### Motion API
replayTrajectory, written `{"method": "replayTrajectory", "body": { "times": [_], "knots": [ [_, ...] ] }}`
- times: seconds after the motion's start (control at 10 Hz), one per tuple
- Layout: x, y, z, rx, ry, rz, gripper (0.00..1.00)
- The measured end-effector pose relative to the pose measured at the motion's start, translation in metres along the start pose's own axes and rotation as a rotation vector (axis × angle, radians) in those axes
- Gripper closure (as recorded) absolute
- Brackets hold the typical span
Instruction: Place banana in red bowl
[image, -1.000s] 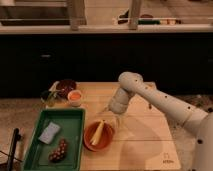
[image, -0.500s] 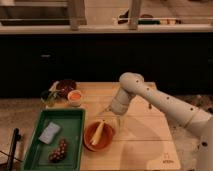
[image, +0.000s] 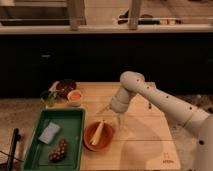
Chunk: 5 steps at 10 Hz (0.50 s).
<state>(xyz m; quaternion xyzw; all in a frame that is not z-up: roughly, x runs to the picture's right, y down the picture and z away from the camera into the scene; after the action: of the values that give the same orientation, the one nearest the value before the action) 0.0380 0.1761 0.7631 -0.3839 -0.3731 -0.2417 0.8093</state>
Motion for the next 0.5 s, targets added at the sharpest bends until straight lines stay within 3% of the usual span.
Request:
{"method": "replayTrajectory", "body": {
  "times": [0.5],
  "knots": [
    [0.0074, -0.002, -0.0028, 0.018, -0.001, 0.017, 0.2]
  ]
}}
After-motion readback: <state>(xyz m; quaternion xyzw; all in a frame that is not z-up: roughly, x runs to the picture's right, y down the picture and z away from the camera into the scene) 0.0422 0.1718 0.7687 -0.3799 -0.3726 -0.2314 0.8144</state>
